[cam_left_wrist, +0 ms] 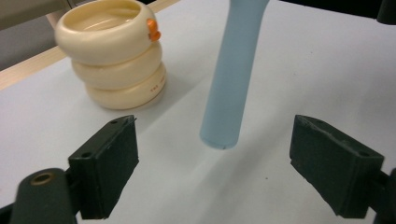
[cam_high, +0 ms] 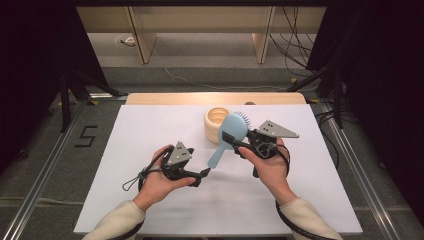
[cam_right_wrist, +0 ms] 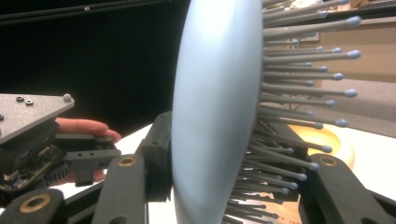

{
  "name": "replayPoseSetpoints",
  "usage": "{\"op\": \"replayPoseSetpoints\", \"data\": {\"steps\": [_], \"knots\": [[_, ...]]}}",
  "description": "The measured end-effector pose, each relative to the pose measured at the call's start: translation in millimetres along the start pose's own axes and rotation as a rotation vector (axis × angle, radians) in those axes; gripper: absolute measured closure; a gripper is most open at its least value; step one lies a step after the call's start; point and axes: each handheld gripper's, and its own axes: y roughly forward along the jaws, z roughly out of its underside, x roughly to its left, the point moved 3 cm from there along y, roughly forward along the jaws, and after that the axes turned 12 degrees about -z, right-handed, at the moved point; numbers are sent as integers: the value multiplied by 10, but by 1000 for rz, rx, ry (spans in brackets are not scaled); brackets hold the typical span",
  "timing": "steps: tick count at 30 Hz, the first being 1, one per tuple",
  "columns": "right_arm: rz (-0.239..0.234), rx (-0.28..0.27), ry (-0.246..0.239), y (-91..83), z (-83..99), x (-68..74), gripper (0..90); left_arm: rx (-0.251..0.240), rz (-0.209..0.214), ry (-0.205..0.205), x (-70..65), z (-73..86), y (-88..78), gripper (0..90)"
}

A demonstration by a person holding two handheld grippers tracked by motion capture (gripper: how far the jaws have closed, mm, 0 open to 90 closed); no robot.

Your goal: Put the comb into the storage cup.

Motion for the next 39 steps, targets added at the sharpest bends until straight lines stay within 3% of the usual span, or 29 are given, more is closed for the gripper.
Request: {"op": "replayPoseSetpoints", "data": {"steps": [4,13,28,39], "knots": [[4,15,-14,-1,-5,7,521,-17,-6,-39,95,49,-63,118],[16,30,-24,-25,-16,-19,520,-31,-28,-59,212,152,-153,87],[46,73,-44,-28,-34,-73,519,-58,-74,-45,355,289,-300,59],[67,76,-42,-50,-88,-124,519,-61,-97,-47,465,350,-365,60]]}}
